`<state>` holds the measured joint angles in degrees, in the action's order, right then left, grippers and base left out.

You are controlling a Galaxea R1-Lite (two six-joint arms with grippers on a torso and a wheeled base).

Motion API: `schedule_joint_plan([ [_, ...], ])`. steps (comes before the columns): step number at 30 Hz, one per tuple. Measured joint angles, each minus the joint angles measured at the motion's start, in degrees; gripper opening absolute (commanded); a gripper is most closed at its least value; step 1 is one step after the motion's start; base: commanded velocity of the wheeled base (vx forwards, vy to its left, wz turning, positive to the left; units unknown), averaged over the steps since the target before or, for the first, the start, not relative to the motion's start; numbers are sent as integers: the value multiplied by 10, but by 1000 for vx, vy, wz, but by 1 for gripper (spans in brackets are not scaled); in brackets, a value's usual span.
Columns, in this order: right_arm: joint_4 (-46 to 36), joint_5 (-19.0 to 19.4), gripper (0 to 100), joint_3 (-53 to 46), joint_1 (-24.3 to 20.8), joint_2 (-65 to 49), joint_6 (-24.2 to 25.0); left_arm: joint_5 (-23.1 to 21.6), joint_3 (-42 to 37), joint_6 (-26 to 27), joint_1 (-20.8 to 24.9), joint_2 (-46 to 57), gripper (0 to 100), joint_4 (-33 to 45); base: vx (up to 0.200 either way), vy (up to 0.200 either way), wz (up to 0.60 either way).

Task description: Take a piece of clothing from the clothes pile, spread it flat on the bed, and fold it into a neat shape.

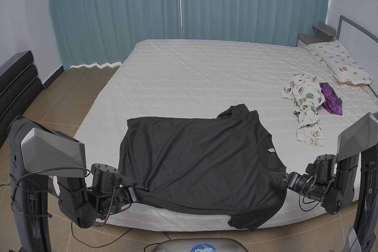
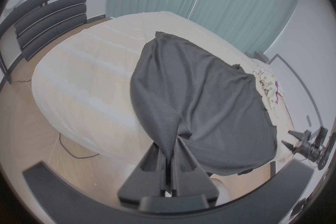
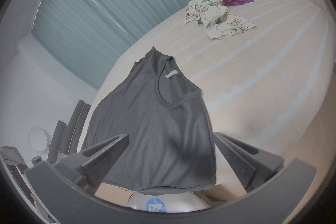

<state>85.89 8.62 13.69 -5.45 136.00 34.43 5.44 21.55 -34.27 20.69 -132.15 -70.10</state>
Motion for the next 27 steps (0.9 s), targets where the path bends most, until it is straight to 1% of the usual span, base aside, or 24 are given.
schedule_joint_plan([
  [8,-126,13,100,71,11,2,-7,-22,5,-26,-1,15,0,8,0,0,0],
  [12,-192,16,100,115,3,-2,-7,-34,4,-36,-7,18,0,10,0,0,0],
  [15,-217,17,100,143,-6,-4,-7,-38,4,-38,-11,18,0,10,0,0,0],
  [16,-223,17,0,151,-9,-5,-7,-39,4,-39,-12,18,0,10,0,0,0],
  [21,-236,13,0,177,-12,-5,-9,-40,3,-40,-16,18,0,10,0,0,0],
  [27,-237,14,0,205,7,-11,-15,-42,-2,-41,-22,18,0,10,0,0,0],
])
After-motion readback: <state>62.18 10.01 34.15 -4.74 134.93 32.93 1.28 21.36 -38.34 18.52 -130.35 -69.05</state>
